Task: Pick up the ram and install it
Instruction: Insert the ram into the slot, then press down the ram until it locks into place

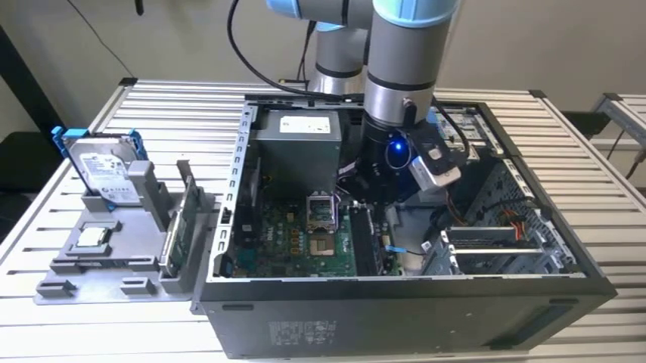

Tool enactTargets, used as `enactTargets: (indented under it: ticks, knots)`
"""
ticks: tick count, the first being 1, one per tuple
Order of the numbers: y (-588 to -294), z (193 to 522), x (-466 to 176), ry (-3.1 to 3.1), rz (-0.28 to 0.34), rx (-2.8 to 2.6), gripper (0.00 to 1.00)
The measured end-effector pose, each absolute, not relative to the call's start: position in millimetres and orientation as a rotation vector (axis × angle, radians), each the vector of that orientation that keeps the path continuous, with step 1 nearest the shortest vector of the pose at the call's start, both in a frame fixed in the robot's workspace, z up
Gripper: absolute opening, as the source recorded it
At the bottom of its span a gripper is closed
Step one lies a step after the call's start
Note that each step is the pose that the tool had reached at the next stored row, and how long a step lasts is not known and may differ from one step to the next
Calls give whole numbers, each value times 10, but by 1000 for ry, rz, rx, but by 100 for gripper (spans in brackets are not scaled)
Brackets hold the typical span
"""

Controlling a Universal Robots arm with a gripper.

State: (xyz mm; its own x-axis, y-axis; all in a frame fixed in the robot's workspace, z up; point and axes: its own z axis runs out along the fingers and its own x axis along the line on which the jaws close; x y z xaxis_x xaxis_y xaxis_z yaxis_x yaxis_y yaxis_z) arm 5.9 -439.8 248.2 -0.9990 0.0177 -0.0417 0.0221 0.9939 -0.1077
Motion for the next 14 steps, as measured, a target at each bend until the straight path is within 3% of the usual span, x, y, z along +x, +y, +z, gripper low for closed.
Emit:
enactTargets:
  ticks: [2,14]
  knots:
    - [-4398,2483,59,3096,-168,31,11]
    - [-4398,2493,59,3096,-168,31,11]
